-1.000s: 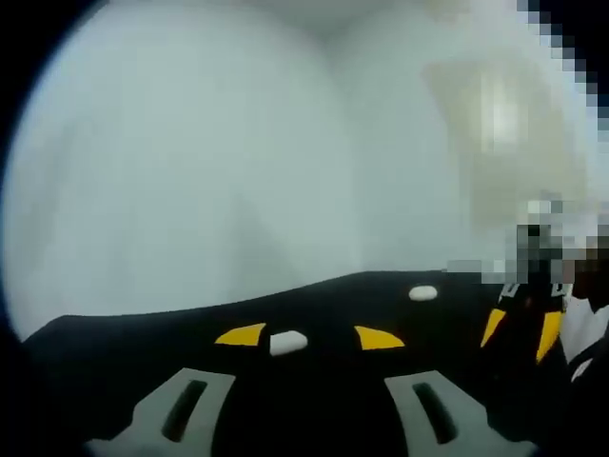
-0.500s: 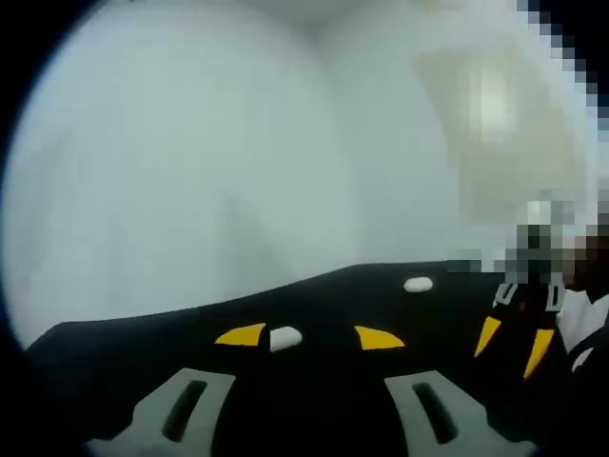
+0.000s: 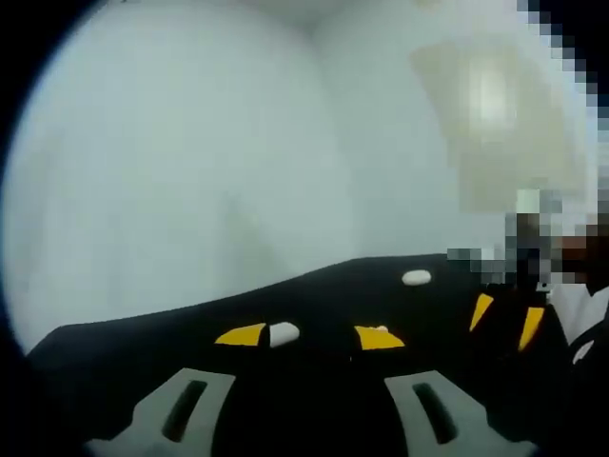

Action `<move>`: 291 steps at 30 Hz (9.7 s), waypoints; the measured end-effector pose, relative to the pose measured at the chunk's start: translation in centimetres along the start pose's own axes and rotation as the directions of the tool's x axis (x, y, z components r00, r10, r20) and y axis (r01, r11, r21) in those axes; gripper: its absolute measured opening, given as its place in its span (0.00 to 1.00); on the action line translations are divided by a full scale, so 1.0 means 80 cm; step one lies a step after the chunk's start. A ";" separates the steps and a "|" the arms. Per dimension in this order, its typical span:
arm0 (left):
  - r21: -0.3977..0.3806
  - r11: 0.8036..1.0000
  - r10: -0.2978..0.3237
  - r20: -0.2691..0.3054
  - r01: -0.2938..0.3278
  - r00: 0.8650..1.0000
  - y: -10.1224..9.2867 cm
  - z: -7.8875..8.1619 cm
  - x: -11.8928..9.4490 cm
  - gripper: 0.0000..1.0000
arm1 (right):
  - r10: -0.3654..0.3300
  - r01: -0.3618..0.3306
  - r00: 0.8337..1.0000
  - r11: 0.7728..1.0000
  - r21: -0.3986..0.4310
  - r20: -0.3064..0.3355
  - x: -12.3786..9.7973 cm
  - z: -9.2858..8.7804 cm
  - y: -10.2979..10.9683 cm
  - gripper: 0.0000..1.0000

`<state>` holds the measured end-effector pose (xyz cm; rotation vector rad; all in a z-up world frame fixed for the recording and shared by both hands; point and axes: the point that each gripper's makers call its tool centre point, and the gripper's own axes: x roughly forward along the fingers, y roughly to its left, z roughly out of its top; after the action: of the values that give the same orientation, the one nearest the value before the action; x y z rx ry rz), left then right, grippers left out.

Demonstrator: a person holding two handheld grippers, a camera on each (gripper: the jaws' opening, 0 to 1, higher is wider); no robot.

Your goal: Pick up three earphones and place each one into its charging case using tactile feedback, ensure that each earphone is properly inserted and securely positioned inside the case.

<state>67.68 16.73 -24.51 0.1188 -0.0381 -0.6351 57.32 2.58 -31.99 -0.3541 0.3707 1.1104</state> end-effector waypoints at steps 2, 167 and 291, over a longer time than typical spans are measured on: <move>0.002 1.000 -0.001 -0.006 0.001 1.000 0.000 -0.002 0.000 0.32 | -0.009 0.009 1.000 1.000 -0.003 0.001 -0.003 -0.002 -0.008 0.40; -0.189 0.714 -0.700 -0.155 0.674 0.697 -0.210 -0.030 -0.028 0.13 | 0.332 -0.302 0.929 0.936 -0.181 0.162 0.019 0.016 0.033 0.18; -0.092 0.747 -0.649 -0.311 0.658 0.694 -0.215 -0.070 -0.034 0.14 | -0.220 0.169 0.974 0.879 0.447 0.063 0.035 0.010 -0.109 0.12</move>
<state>55.75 5.19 -32.18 0.2705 0.3363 -1.3351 66.48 1.66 -31.74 0.0728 0.4631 0.8138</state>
